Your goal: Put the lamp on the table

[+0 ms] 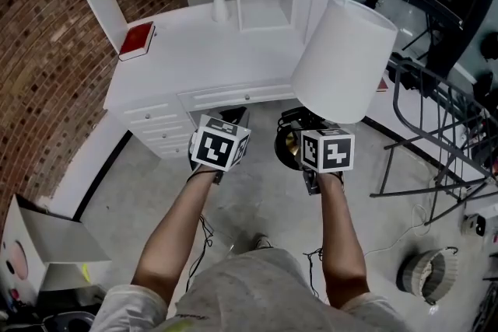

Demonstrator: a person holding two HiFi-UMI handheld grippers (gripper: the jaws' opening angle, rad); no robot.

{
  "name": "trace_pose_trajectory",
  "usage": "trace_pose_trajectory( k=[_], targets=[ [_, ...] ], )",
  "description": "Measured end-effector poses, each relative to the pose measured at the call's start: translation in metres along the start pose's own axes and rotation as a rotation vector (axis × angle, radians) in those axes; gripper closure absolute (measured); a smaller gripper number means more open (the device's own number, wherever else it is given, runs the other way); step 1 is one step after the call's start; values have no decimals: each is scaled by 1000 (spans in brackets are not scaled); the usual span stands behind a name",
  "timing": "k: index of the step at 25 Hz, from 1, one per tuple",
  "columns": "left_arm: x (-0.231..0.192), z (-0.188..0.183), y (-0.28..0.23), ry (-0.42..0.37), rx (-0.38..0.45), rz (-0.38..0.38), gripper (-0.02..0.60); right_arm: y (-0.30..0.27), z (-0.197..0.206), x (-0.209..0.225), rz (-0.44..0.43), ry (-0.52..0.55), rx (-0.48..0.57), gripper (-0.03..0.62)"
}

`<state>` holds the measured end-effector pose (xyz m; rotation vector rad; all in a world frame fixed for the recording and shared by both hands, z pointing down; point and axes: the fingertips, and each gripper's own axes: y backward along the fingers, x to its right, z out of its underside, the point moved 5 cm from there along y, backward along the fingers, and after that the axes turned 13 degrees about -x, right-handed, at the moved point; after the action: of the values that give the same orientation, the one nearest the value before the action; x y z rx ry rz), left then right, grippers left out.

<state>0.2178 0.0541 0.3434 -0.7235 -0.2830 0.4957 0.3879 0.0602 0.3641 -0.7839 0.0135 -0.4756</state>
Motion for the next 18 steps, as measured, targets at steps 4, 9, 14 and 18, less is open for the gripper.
trace_pose_trajectory(
  k=[4, 9, 14, 18],
  targets=[
    [-1, -15, -19, 7, -4, -8, 586, -11, -10, 20, -10, 7, -7, 502],
    [-5, -30, -34, 12, -6, -21, 586, -22, -19, 38, -10, 23, -16, 502],
    [-7, -37, -45, 17, -17, -25, 586, -27, -27, 48, -19, 24, -18, 502],
    [-11, -38, -51, 20, -25, -28, 586, -31, -27, 52, -24, 23, -26, 502]
  ],
)
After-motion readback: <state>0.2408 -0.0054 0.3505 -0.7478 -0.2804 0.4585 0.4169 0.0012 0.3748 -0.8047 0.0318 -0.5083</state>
